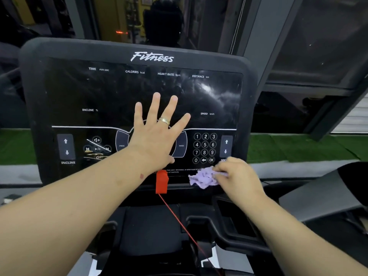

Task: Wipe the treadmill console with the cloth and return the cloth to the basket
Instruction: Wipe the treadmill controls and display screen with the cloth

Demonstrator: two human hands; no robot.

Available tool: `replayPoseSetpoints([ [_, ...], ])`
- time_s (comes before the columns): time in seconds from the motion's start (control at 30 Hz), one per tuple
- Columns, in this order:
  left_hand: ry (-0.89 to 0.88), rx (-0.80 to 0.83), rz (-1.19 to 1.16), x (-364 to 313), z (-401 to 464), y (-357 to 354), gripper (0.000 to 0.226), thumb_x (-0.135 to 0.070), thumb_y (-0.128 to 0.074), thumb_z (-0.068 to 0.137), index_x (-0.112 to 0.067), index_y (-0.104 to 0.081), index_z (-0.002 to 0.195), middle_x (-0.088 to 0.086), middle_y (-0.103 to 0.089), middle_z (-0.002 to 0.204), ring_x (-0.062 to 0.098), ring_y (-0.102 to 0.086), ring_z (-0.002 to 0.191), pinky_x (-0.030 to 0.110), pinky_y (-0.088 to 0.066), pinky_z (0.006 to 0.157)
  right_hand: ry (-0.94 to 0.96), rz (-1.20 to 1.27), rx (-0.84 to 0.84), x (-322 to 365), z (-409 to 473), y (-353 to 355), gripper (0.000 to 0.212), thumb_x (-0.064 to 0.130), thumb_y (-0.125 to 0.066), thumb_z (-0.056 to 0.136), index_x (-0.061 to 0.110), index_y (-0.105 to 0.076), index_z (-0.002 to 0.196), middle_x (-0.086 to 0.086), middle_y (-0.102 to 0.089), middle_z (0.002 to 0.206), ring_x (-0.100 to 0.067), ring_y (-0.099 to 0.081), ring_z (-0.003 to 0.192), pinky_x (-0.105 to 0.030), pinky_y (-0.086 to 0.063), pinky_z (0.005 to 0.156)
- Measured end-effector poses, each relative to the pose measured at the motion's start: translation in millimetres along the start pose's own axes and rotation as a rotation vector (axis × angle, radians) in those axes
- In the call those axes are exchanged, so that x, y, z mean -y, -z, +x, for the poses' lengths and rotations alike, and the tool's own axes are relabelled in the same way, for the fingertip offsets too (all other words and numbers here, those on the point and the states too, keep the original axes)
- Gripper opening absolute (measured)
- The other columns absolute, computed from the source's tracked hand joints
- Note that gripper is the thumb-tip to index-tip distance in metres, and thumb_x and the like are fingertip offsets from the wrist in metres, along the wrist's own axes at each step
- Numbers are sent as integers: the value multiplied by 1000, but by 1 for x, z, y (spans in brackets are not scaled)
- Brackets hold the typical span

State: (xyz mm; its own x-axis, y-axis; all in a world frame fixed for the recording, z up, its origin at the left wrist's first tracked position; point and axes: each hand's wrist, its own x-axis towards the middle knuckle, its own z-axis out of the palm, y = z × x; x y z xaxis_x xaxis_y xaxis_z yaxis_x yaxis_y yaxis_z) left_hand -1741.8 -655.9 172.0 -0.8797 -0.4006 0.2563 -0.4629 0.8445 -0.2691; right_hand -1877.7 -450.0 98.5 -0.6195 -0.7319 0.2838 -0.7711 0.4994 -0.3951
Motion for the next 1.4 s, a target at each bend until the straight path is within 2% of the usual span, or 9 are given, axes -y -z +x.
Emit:
replayPoseSetpoints([
  [0.1, 14, 14, -3, -3, 1, 0, 132, -62, -82, 72, -38, 16, 157, 11, 41, 159, 49, 37, 144, 75, 4, 116, -105, -54, -111, 12, -5, -12, 11, 8, -73, 71, 18, -68, 68, 8, -47, 68, -22, -53, 71, -31, -38, 53],
  [0.3, 23, 16, -4, -5, 0, 1, 133, -62, -83, 70, -38, 13, 158, 11, 40, 160, 49, 34, 145, 74, 3, 117, 171, -23, -65, 57, 1, -38, 11, 12, -75, 66, 21, -70, 69, 4, -52, 70, -24, -55, 71, -27, -42, 55],
  [0.47, 17, 7, 0, -4, 0, 2, 133, -64, -83, 70, -39, 14, 158, 10, 39, 161, 48, 34, 146, 73, 4, 117, -39, -41, -98, 1, -12, -9, 5, 18, -71, 80, 21, -73, 83, 3, -59, 80, -25, -59, 81, -34, -48, 62],
  [0.57, 25, 25, -8, -5, 0, 3, 133, -60, -83, 71, -38, 14, 158, 11, 40, 160, 49, 35, 145, 74, 4, 117, -110, -15, -211, 31, -12, -27, 7, 14, -63, 71, 17, -69, 72, 1, -55, 73, -26, -56, 70, -29, -40, 54],
  [0.67, 22, 16, -10, -6, -1, 2, 133, -61, -83, 70, -38, 14, 158, 10, 40, 161, 49, 34, 146, 73, 4, 117, 117, -15, -203, 80, -12, -48, 10, 21, -59, 69, 20, -64, 61, 3, -51, 65, -21, -51, 61, -23, -24, 53],
  [0.77, 11, 6, -10, -3, -3, 1, 134, -63, -83, 70, -39, 15, 158, 9, 39, 162, 47, 33, 147, 72, 3, 118, 218, -7, -143, 67, -7, -40, 10, 16, -75, 73, 18, -66, 69, 2, -52, 69, -23, -53, 66, -26, -35, 53],
  [0.93, 8, -8, -15, 0, -2, -2, 135, -64, -83, 70, -39, 16, 158, 8, 38, 162, 46, 33, 147, 72, 4, 118, 220, -119, -134, 20, 9, 5, 7, 9, -76, 75, 12, -70, 77, -3, -54, 73, -32, -58, 72, -35, -50, 58],
  [1.17, 8, -10, -18, -1, -2, -3, 134, -64, -83, 70, -39, 15, 158, 8, 37, 162, 46, 33, 147, 72, 5, 118, 70, -95, -452, 6, 51, 36, 12, 7, -65, 83, 14, -74, 85, -3, -48, 75, -27, -52, 71, -34, -43, 59],
  [1.4, 6, -12, -19, -3, -3, -1, 135, -62, -84, 69, -39, 15, 158, 9, 36, 163, 47, 32, 147, 73, 3, 118, 204, -130, -225, -9, 0, 6, 12, 5, -76, 76, 14, -75, 83, 3, -44, 72, -29, -55, 67, -32, -45, 55],
])
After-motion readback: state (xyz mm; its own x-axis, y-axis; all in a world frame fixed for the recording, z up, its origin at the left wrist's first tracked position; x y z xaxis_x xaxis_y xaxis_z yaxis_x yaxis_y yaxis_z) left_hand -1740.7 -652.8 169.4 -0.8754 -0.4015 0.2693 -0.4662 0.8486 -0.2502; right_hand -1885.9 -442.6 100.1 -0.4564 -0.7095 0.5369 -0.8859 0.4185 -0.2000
